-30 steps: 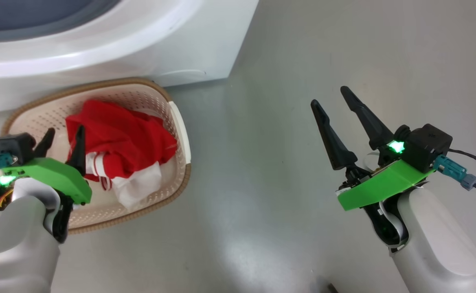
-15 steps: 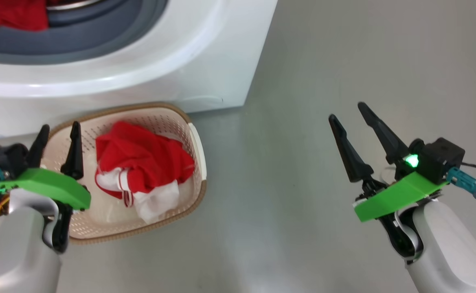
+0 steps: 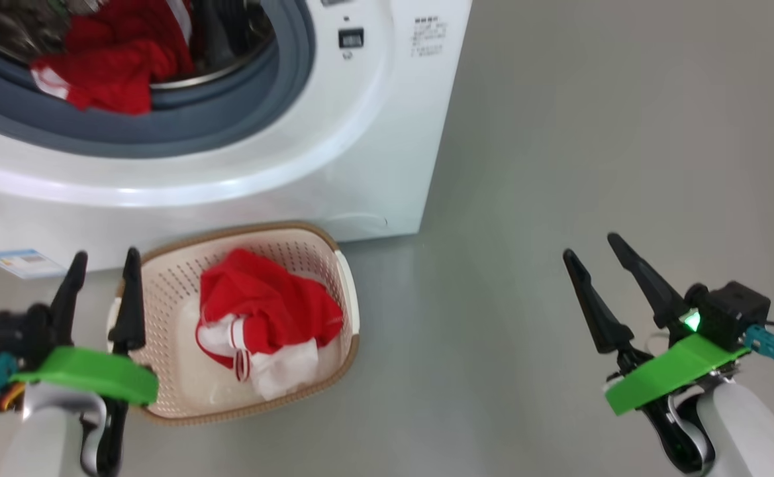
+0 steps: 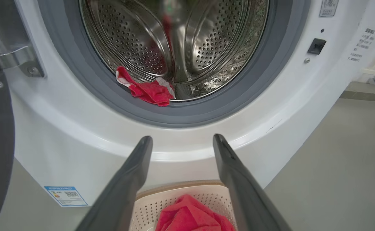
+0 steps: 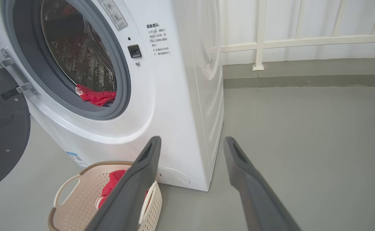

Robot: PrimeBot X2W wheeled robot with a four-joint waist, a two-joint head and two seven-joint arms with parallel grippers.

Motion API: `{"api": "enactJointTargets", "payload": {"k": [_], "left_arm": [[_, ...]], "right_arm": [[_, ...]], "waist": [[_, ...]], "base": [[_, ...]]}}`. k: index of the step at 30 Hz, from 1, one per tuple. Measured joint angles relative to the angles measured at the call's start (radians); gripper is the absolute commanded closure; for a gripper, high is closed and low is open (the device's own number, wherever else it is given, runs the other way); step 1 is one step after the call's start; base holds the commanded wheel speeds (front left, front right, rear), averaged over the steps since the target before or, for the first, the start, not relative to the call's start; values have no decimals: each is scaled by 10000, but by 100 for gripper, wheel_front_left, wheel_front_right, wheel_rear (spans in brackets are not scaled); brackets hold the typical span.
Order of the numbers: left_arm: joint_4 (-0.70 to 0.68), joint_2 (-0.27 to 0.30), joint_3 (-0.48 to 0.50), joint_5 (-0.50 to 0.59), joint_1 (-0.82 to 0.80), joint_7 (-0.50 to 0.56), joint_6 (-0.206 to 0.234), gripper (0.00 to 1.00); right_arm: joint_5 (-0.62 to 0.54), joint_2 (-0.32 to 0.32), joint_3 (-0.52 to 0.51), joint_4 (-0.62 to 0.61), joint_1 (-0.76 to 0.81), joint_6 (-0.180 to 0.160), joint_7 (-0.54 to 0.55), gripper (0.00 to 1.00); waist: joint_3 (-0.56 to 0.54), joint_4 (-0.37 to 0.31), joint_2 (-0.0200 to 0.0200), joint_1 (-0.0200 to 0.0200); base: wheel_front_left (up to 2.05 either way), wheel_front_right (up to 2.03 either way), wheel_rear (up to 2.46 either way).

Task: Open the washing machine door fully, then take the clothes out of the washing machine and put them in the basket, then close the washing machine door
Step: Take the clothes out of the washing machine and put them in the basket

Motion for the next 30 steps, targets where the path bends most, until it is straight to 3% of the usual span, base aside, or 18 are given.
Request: {"api": "enactJointTargets", "payload": {"k": [21,30], "left_arm": [[-3051,-844,1532,825,4120,0,0,0],[-3206,-859,1557,825,4208,0,0,0]], "right_arm": [[173,-420,-410,-153,1518,0,0,0],[173,-393,-499,-211,1518,0,0,0]], "waist": [[-1701,352,0,0],[-1528,352,0,0]], "base": [[0,0,0],[0,0,0]]}}
